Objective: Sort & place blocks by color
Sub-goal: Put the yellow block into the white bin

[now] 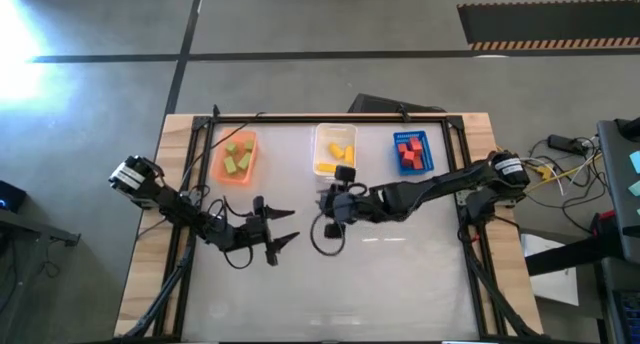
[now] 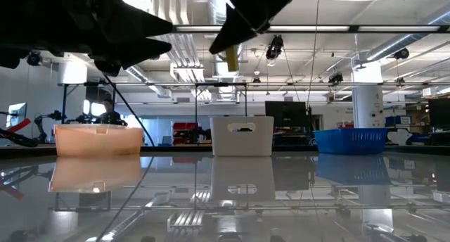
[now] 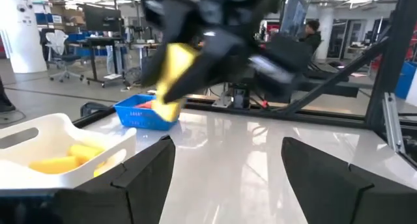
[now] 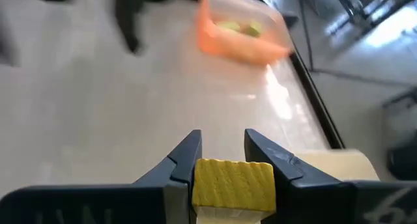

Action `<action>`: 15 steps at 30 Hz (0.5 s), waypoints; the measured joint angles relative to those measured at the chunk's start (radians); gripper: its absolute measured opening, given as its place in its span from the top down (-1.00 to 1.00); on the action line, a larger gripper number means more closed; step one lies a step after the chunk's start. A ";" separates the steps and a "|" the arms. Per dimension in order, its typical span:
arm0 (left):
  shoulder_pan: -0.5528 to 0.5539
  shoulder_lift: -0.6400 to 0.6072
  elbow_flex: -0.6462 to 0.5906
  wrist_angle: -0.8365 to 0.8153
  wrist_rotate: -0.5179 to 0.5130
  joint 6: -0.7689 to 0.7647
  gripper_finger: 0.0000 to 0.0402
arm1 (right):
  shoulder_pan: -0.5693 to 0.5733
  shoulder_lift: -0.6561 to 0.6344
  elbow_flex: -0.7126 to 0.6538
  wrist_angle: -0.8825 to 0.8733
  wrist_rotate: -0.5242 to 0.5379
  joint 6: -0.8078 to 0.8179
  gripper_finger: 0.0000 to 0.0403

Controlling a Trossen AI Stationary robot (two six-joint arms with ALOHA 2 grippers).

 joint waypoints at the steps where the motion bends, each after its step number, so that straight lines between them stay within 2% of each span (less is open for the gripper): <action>1: 0.000 0.000 0.000 0.000 0.000 0.000 -0.32 | -0.019 0.000 0.000 -0.008 0.001 0.003 0.58; 5: 0.000 0.000 0.000 0.000 0.000 0.002 -0.32 | -0.114 0.005 0.000 -0.010 0.002 -0.005 0.58; 7: 0.000 0.000 0.000 -0.001 0.000 0.003 -0.32 | -0.172 0.007 -0.009 0.006 -0.032 -0.008 0.58; 10: 0.000 0.000 -0.001 -0.002 0.000 0.003 -0.32 | -0.259 0.008 -0.037 0.064 -0.097 0.008 0.58; 15: 0.000 0.000 -0.001 -0.001 0.000 0.003 -0.32 | -0.384 0.008 -0.139 0.226 -0.133 0.058 0.58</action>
